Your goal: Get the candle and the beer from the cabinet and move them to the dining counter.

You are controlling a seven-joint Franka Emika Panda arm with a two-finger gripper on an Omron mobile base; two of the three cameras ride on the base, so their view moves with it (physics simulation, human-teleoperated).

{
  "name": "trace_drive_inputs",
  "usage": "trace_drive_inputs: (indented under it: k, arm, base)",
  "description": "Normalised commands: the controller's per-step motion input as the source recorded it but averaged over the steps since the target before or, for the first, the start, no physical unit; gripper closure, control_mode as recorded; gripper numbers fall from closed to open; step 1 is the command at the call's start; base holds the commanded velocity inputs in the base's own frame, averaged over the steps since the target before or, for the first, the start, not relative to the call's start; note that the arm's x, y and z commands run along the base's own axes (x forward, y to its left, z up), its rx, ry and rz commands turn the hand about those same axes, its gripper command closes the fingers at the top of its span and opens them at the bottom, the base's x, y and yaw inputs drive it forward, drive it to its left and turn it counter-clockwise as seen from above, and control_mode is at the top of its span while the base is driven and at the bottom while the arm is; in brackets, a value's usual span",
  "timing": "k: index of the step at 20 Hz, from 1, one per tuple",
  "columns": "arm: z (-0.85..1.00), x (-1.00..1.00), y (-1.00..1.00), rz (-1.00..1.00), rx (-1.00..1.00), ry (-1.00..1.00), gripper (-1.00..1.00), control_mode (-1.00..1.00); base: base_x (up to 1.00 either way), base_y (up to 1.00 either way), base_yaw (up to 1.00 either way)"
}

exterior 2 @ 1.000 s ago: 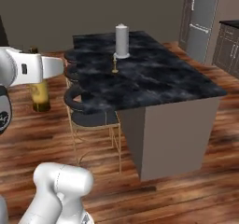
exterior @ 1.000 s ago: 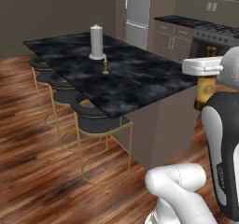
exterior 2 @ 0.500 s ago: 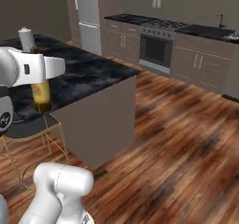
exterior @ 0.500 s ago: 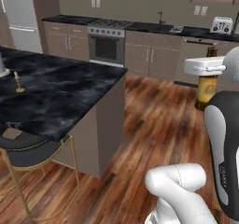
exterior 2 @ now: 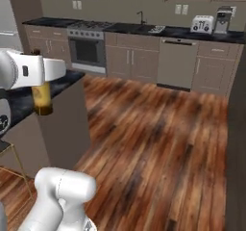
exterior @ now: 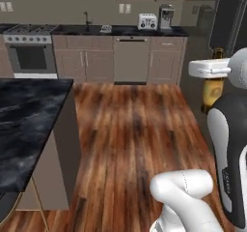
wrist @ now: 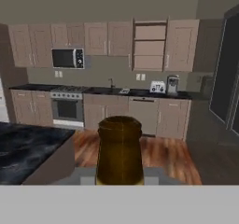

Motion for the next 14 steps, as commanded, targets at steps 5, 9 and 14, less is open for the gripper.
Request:
trace_drive_inputs:
  k: [5, 9, 14]
  arm:
    - [0.0, 0.0, 0.0, 0.0, 0.0, 0.0, 1.0, 1.0]
    - [0.0, 0.0, 0.0, 0.0, 0.0, 0.0, 1.0, 1.0]
    - [0.0, 0.0, 0.0, 0.0, 0.0, 0.0, 1.0, 1.0]
  base:
    - [-0.5, 0.85, -0.19]
    - [-0.81, 1.0, -0.08]
    - [-0.72, 1.0, -0.14]
